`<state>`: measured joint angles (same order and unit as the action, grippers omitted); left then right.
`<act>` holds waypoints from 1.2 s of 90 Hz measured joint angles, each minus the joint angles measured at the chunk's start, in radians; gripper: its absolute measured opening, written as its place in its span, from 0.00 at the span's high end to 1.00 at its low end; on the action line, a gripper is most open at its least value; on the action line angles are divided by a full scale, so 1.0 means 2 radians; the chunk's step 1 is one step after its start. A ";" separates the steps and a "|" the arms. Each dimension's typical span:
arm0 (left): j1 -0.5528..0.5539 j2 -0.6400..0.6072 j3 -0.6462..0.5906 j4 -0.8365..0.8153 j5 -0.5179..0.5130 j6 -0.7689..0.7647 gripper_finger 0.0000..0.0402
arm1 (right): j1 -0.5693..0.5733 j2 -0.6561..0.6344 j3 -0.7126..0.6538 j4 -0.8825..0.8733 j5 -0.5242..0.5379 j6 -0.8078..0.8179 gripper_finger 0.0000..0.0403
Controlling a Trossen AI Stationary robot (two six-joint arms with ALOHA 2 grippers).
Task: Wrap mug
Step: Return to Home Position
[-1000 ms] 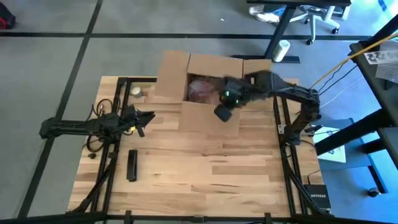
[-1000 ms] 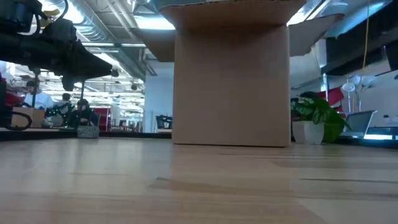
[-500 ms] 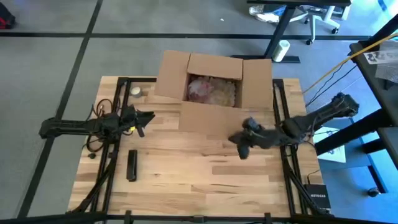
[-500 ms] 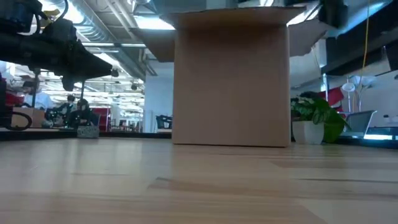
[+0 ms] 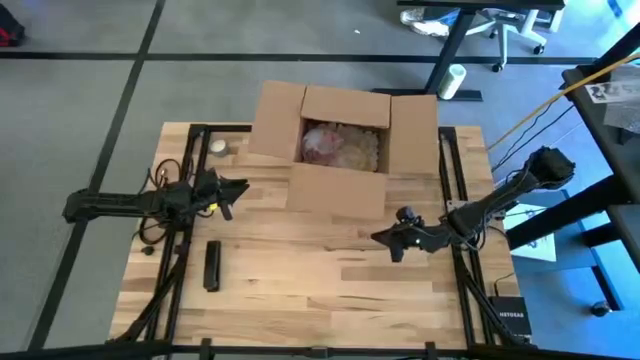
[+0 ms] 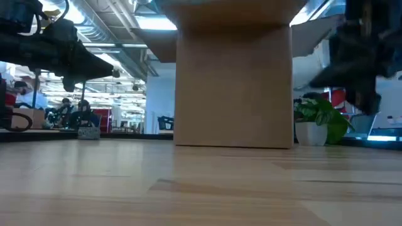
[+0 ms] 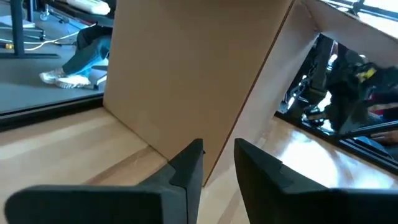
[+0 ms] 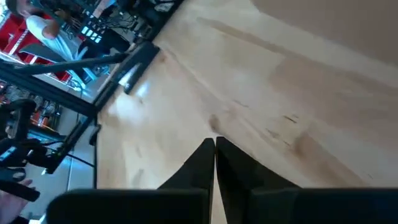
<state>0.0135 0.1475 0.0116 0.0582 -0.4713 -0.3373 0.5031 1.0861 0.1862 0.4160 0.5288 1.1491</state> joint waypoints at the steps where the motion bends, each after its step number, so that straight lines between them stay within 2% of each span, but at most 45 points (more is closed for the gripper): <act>1: 0.000 0.000 0.000 0.000 0.000 0.000 0.82 | -0.002 -0.001 -0.005 0.008 -0.001 0.000 1.00; 18: 0.000 0.000 0.000 0.000 0.000 0.000 0.82 | -0.058 -0.048 -0.089 0.104 -0.038 -0.016 1.00; 45: 0.000 0.000 0.000 0.000 0.000 0.000 0.82 | -0.250 -0.177 -0.089 -0.037 -0.217 -0.108 1.00; 62: 0.000 0.000 0.000 0.001 0.000 0.000 0.82 | -0.375 -0.224 -0.089 -0.087 -0.323 -0.154 1.00; 85: 0.000 0.000 0.000 0.001 0.000 0.000 0.82 | -0.493 -0.234 -0.089 -0.096 -0.379 -0.212 1.00; 108: 0.000 0.000 0.000 0.001 0.000 0.000 0.82 | -0.545 -0.271 -0.089 -0.091 -0.391 -0.251 1.00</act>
<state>0.0139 0.1474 0.0116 0.0593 -0.4717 -0.3374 -0.5876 0.5434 0.0078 0.2350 -0.2535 0.6479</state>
